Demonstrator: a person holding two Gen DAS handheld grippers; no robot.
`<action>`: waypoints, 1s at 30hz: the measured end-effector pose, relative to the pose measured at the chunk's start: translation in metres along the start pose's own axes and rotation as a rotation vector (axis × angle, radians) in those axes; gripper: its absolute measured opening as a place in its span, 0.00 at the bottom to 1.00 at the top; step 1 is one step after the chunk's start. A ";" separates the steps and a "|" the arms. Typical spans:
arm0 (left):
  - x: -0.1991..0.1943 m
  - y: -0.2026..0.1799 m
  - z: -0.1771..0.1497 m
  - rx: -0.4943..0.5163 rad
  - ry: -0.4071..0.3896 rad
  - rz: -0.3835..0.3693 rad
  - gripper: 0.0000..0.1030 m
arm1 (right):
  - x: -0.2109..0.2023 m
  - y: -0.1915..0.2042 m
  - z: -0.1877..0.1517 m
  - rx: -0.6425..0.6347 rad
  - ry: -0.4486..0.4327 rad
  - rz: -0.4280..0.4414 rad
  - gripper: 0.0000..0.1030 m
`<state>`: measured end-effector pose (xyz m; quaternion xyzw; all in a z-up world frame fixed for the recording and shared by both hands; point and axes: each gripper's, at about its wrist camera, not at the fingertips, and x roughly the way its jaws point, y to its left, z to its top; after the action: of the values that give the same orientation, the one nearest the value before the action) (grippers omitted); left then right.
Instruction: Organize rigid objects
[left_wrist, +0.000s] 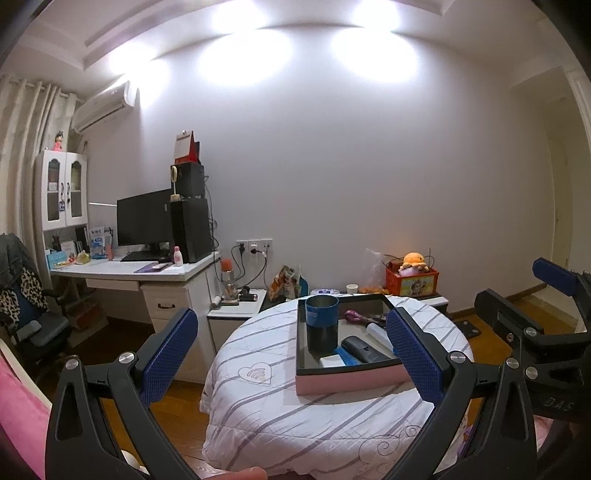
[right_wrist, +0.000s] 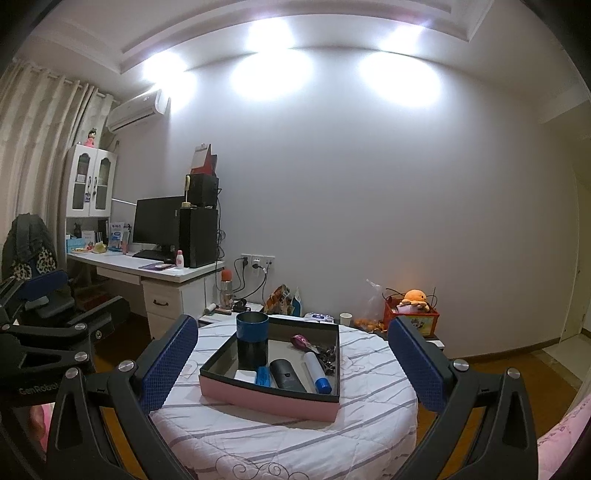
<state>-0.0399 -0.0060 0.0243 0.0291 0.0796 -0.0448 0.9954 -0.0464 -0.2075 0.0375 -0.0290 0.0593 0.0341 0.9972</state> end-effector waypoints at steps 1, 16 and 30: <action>0.000 0.000 0.000 0.001 0.000 0.000 1.00 | 0.000 0.000 0.000 0.001 0.000 0.000 1.00; 0.004 -0.002 -0.001 0.006 0.009 0.004 1.00 | -0.002 0.001 0.000 0.006 0.003 0.001 1.00; 0.004 -0.003 -0.001 0.009 0.009 0.005 1.00 | -0.003 0.004 0.000 0.007 0.008 -0.001 1.00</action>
<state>-0.0363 -0.0090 0.0220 0.0339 0.0838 -0.0427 0.9950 -0.0493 -0.2039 0.0378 -0.0257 0.0632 0.0332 0.9971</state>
